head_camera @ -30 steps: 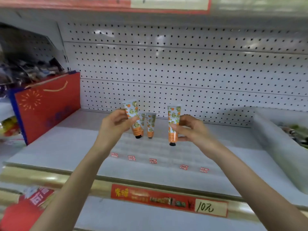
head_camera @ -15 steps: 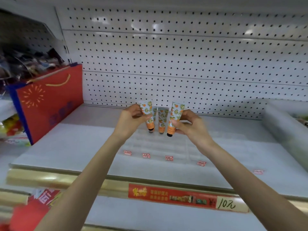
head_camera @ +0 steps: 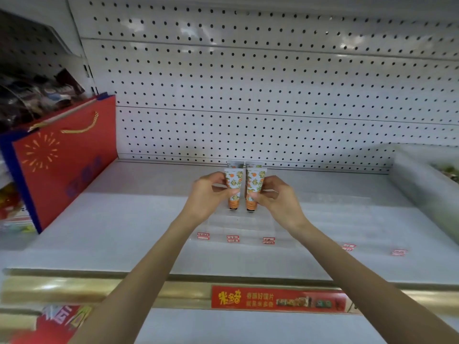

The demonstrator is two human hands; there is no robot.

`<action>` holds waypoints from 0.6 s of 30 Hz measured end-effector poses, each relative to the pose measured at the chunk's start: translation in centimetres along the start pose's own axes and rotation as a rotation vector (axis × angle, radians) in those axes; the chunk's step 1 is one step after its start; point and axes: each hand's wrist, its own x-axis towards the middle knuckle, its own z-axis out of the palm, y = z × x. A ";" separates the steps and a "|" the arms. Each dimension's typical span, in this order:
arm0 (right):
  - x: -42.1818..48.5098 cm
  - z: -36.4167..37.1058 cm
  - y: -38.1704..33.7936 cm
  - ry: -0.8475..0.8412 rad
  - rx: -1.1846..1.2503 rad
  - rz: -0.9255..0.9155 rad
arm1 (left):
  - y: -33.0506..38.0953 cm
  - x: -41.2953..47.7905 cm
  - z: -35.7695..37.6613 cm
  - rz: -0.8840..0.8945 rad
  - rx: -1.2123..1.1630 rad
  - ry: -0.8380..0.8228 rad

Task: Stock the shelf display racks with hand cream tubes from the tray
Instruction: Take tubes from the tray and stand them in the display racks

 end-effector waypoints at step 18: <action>0.2 -0.1 0.4 -0.045 -0.155 0.021 | -0.2 0.1 0.0 0.007 0.088 -0.030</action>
